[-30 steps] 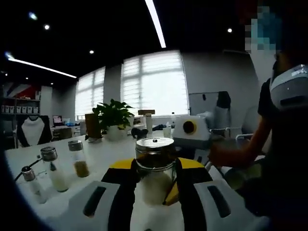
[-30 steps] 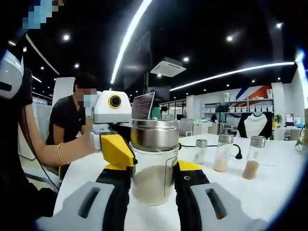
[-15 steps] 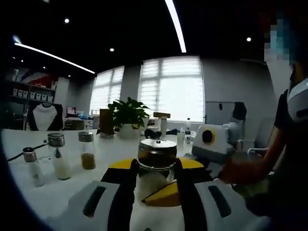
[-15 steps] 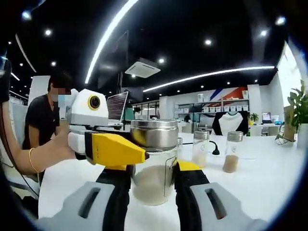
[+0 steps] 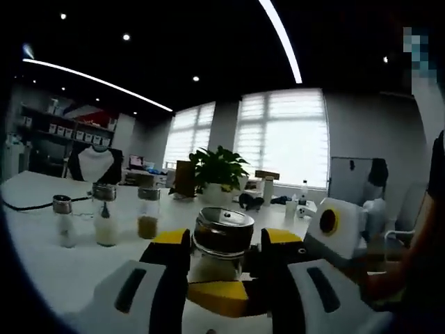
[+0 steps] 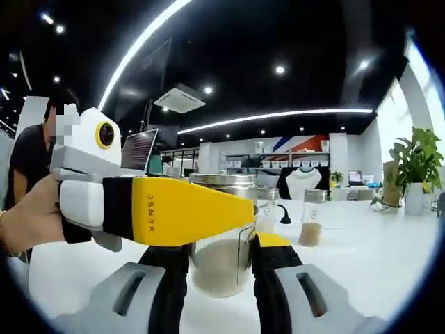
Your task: Rotate the seasoning bottle until the label or dispensing opening points toward the visible target arrow and the bottle remains upright within the marked orientation range
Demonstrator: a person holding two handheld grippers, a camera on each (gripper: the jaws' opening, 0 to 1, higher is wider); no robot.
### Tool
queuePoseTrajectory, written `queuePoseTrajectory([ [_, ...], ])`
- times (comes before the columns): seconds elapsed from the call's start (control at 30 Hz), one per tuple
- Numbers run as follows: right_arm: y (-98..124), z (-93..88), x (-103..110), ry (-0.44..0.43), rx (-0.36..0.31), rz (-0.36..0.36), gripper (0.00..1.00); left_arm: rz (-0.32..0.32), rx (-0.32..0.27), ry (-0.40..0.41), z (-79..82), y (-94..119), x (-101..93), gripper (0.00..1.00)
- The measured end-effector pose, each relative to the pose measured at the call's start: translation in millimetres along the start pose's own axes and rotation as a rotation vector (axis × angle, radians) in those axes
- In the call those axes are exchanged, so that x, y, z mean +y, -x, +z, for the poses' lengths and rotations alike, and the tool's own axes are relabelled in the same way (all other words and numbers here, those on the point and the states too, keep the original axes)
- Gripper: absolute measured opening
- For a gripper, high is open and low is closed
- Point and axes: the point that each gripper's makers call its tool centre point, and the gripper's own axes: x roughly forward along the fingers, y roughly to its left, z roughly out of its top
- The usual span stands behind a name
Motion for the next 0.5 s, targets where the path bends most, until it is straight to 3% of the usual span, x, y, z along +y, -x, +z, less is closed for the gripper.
queuePoseTrajectory([
  [0.1,-1,-2.6,1,-0.041,-0.012,-0.006,0.33,0.076,0.009,-0.026,-2.6,1,5.2,0.46],
  [0.27,-4,-10.7,7,-0.028,0.003,-0.031,0.33,0.225,0.001,-0.022,-8.8,5,20.4,0.43],
  [0.37,-3,-13.5,7,-0.029,-0.001,-0.044,0.33,0.233,-0.003,-0.025,-12.9,6,16.3,0.44],
  [0.5,-3,-16.2,7,0.005,0.013,-0.059,0.33,0.290,0.002,-0.045,-17.6,8,13.9,0.48],
])
